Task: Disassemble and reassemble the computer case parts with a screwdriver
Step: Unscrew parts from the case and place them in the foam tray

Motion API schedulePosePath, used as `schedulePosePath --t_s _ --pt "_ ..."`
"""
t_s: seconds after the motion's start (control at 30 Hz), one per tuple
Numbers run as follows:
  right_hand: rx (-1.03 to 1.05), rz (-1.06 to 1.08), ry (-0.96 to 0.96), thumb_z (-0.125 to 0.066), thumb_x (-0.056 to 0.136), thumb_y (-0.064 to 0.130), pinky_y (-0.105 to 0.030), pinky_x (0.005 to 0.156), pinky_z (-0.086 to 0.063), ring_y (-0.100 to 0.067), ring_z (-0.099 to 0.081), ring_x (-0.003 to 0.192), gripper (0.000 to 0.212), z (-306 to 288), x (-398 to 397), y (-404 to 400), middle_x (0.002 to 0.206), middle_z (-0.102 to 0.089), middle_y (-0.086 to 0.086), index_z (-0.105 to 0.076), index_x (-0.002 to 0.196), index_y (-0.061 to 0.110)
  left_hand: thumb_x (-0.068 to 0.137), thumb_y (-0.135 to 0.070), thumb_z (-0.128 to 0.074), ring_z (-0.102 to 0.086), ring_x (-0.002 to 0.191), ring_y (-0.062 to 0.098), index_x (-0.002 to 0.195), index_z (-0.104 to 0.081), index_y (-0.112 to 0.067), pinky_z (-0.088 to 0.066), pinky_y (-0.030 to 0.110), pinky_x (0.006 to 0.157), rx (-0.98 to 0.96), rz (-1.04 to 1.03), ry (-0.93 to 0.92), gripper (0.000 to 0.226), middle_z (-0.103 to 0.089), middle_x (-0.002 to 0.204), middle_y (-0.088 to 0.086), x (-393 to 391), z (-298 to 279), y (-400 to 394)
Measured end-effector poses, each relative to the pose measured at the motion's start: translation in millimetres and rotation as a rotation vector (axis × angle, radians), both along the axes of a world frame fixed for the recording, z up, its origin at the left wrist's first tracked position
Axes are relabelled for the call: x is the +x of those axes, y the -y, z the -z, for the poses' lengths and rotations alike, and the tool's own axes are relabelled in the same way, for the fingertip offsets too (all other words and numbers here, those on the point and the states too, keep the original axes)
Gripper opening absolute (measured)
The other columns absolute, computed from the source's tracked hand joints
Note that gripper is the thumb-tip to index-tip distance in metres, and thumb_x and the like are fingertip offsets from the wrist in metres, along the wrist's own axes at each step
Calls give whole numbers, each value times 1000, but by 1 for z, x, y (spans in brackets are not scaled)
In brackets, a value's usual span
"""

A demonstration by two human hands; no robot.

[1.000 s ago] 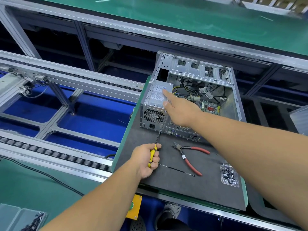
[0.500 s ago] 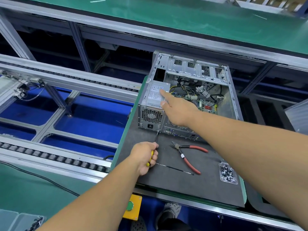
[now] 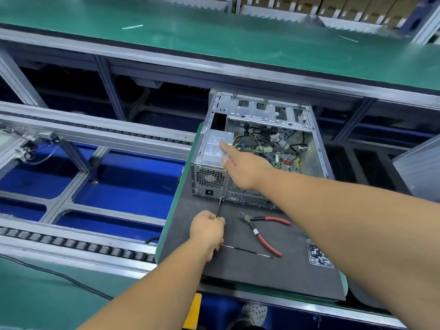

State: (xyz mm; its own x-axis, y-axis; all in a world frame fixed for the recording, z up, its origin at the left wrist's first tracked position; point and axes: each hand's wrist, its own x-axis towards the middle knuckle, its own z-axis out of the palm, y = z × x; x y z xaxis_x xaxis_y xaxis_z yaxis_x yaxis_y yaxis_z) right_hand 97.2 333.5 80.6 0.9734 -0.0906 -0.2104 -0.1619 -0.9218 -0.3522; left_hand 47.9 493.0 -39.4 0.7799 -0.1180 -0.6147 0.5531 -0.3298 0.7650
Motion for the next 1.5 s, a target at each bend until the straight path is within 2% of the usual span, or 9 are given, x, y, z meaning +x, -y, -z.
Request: schedulePosePath --t_s 0.07,0.13,0.3,0.53,0.7,0.83,1.03,1.33,1.5 --pt "8 4 -6 -21 107 54 -39 80 -52 -24 -64 87 59 -1 0 0 131 -67 -9 0 161 49 96 -14 -54 -45 41 14 100 -62 -11 -28 20 39 -291 -143 -303 10 -62 64 5 6 -7 -3" --pt "13 14 -17 -21 107 55 -35 71 -46 -22 -61 81 58 -3 -1 0 122 -69 -7 0 161 49 97 -12 -54 -43 41 13 101 -65 -9 -26 20 37 -310 -124 -308 12 -62 61 4 5 -7 -2" --pt "14 -1 -13 -22 108 51 -32 60 -40 -15 -60 71 59 0 2 1 104 -71 -2 0 162 46 96 -13 -55 -53 67 23 92 -59 -6 -39 25 58 232 158 224 9 -62 76 4 0 -1 1" --pt "-4 -36 143 -30 108 45 -45 88 -51 -37 -64 111 57 -5 -17 -1 129 -68 -13 -16 163 37 99 -27 -53 -58 88 21 98 -53 -19 -38 25 63 527 376 311 8 -58 88 -5 -7 -28 -7" --pt "401 126 498 -49 102 23 -39 108 -42 -20 -48 130 50 -3 -84 27 140 -57 -3 -46 151 25 99 -27 -60 -45 55 13 70 -42 -17 -37 35 57 276 409 531 36 -51 57 -1 -34 -68 22" --pt "540 331 696 -48 100 13 -32 109 -43 -9 -54 126 38 -6 -145 102 132 -61 7 -61 134 22 106 -19 -49 -33 41 15 69 -45 -21 -26 20 44 -149 459 220 38 -37 57 6 -58 -116 111" --pt "499 701 721 -49 100 14 -18 96 -45 3 -58 111 30 4 -220 232 116 -65 17 -65 119 31 107 -18 -46 -51 52 18 90 -59 -15 -46 29 50 -478 435 44 22 -57 69 6 -95 -159 260" --pt "226 1101 548 -63 91 16 -30 92 -48 -11 -58 99 26 54 -342 365 108 -62 10 -68 112 30 107 -15 -38 -55 57 24 95 -53 -15 -46 34 63 -462 408 -300 18 -64 74 11 -162 -137 414" --pt "-153 1196 163 -68 86 33 -44 91 -46 -31 -52 115 41 69 -389 404 120 -57 0 -56 125 34 108 -13 -37 -68 72 31 100 -54 -9 -53 40 71 -407 444 -361 19 -73 84 18 -203 -123 451"
